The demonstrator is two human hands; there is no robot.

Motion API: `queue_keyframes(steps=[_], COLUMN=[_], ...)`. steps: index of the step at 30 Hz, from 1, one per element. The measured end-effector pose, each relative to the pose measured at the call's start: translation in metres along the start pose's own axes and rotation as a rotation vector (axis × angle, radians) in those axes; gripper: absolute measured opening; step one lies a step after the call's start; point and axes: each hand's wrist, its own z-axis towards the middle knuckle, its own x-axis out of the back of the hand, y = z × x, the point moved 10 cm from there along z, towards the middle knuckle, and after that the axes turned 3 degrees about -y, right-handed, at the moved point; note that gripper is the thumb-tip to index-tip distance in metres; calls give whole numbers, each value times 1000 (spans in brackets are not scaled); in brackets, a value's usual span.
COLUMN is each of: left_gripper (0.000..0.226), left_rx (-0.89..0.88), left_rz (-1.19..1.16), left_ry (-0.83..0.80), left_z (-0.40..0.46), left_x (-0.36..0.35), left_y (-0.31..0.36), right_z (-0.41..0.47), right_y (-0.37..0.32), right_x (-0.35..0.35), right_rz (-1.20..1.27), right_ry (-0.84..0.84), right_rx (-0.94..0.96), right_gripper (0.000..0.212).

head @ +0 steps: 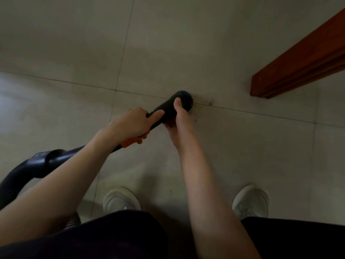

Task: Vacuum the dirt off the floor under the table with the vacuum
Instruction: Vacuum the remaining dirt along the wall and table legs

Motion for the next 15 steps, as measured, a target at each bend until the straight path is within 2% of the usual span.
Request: queue_keyframes(steps=[15], left_gripper=[67], left_rx=[6], left_rz=[-6], left_ry=[-84], left_z=[13], left_x=[0], left_y=[44], right_z=[6], right_y=[-37], right_x=[21], right_rz=[77], right_ry=[45], right_rx=[60], right_gripper=[49])
